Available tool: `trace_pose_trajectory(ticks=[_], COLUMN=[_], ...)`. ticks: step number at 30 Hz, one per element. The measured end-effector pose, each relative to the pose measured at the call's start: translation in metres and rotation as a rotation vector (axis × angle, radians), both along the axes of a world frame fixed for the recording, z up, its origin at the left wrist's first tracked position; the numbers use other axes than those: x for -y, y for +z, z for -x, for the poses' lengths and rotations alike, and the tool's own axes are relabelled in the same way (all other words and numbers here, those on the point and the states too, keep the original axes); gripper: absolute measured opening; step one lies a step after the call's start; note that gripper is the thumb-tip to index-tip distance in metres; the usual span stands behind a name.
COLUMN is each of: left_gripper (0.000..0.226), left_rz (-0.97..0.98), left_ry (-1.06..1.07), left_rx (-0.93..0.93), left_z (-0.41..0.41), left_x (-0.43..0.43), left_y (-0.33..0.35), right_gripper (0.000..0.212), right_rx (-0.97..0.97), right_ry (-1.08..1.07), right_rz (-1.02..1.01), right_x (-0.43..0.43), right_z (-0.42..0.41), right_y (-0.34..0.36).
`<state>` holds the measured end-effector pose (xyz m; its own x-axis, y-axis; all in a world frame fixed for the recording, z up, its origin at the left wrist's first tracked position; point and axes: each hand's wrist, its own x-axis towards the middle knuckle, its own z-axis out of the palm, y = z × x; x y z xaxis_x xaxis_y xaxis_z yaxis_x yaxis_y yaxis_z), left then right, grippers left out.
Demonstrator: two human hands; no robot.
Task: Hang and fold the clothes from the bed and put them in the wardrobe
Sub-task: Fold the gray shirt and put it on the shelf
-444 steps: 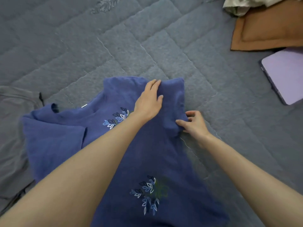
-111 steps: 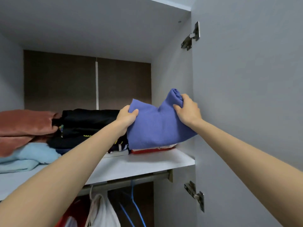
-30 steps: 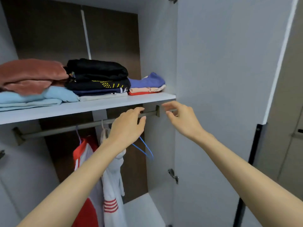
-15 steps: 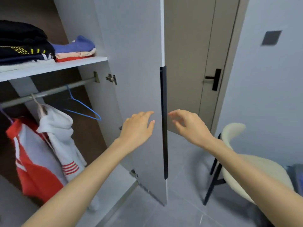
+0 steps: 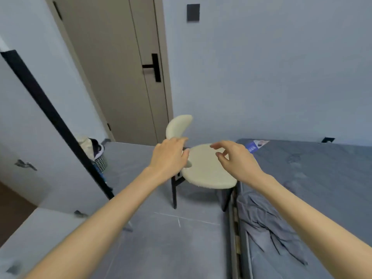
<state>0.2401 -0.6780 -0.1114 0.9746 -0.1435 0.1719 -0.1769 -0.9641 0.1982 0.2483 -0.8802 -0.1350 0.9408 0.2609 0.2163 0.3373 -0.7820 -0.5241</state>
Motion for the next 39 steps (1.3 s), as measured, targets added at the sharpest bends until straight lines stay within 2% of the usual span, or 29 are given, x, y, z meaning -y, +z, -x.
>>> trace_pose_trajectory(ticks=[7, 15, 21, 29, 35, 39], left_gripper=[0.044, 0.046, 0.047, 0.049, 0.049, 0.049], left_rz=[-0.022, -0.084, -0.108, -0.069, -0.06, -0.067], left_ry=[-0.228, -0.405, -0.499, -0.505, -0.585, -0.677], left_rx=[-0.093, -0.263, -0.434, -0.664, -0.804, -0.894], left_z=[-0.031, -0.071, -0.134, -0.232, -0.272, -0.276], left_x=[0.133, 0.229, 0.272, 0.307, 0.345, 0.374], left_y=[-0.043, -0.12, -0.189, -0.288, -0.375, -0.432], right_gripper=[0.03, 0.029, 0.029, 0.036, 0.045, 0.051], right_rx=[-0.146, -0.334, -0.503, -0.774, -0.976, -1.077], right_ry=[-0.262, -0.515, -0.687, -0.913, -1.117, -1.308], right_rz=[-0.023, -0.04, -0.112, -0.161, -0.203, -0.356], right_x=[0.135, 0.227, 0.268, 0.302, 0.33, 0.341], right_z=[0.023, 0.032, -0.004, -0.07, -0.076, -0.068], right_y=[-0.041, -0.108, -0.175, -0.273, -0.351, -0.403])
